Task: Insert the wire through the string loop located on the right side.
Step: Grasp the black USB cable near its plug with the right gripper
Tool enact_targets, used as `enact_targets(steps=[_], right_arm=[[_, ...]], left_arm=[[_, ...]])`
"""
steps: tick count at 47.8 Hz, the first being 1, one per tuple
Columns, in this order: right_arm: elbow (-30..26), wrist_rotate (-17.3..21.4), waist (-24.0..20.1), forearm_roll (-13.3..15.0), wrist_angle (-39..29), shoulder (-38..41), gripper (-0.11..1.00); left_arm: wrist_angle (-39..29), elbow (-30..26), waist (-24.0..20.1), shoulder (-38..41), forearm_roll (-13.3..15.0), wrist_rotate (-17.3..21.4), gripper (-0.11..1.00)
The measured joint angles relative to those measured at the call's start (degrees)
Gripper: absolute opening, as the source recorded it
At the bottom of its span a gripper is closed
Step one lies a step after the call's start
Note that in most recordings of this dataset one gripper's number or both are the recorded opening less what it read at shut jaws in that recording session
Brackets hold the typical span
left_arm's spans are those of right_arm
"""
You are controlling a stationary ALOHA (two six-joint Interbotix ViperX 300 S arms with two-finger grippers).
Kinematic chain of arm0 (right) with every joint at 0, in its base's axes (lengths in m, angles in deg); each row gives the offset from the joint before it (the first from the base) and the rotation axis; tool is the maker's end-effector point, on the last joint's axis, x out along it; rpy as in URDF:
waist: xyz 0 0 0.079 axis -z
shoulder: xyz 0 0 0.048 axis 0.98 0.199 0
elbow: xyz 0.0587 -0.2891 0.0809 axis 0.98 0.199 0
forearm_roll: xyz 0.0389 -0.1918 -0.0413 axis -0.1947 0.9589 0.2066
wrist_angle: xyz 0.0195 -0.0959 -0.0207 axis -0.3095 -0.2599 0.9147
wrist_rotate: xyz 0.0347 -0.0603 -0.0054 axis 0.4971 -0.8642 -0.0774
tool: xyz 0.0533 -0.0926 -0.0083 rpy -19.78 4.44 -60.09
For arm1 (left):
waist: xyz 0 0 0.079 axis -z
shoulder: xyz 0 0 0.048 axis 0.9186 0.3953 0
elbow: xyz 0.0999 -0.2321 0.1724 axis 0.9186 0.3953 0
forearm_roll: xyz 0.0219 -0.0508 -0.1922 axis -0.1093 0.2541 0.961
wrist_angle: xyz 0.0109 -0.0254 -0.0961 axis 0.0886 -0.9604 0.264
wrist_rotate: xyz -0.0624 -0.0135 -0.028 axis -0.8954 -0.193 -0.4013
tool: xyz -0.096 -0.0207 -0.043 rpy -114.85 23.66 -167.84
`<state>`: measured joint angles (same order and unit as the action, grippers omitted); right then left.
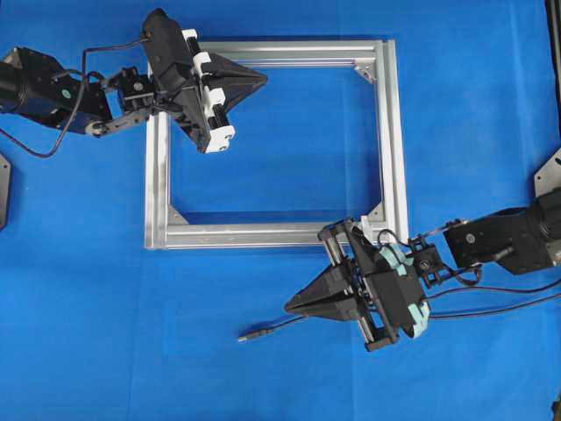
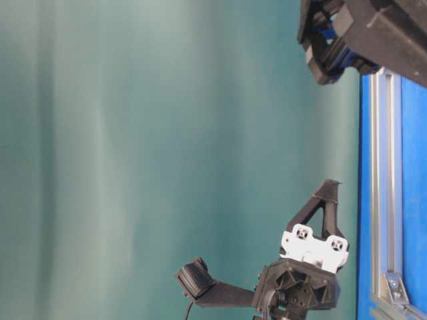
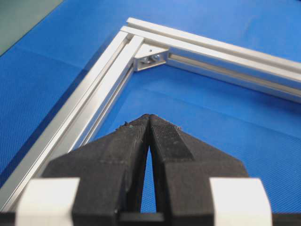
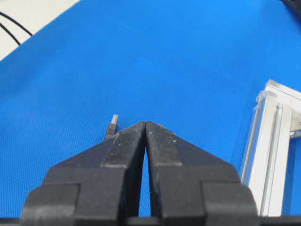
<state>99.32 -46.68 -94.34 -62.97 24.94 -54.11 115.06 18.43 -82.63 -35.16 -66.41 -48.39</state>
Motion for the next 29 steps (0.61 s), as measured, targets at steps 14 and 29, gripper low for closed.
enact_targets(steps=[14, 29], right_arm=[[0.0, 2.2, -1.4, 0.0, -1.5, -1.3, -0.06], [0.0, 5.5, -1.8, 0.0, -3.3, -1.3, 0.09]], left_arm=[[-0.4, -0.8, 0.0, -0.4, -0.7, 0.2, 0.00], [-0.3, -0.8, 0.1, -0.4, -1.0, 0.2, 0.00]])
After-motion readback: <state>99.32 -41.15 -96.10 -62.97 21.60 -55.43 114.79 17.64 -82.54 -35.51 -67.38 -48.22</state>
